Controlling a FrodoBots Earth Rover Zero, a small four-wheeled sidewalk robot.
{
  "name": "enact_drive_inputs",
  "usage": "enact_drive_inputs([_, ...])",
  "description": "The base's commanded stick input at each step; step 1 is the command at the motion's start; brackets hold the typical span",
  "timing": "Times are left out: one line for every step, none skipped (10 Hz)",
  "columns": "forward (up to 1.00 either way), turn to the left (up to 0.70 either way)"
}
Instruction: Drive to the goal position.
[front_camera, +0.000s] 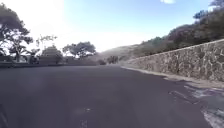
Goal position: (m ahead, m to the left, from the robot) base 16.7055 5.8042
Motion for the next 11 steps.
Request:
enact_drive_inputs([0.70, 0.00])
enact_drive_inputs([0.70, 0.00])
enact_drive_inputs([0.70, 0.00])
enact_drive_inputs([0.70, 0.00])
enact_drive_inputs([0.70, 0.00])
enact_drive_inputs([0.70, 0.00])
enact_drive_inputs([0.70, 0.00])
enact_drive_inputs([0.70, 0.00])
enact_drive_inputs([0.70, 0.00])
enact_drive_inputs([0.70, 0.00])
enact_drive_inputs([0.70, 0.00])
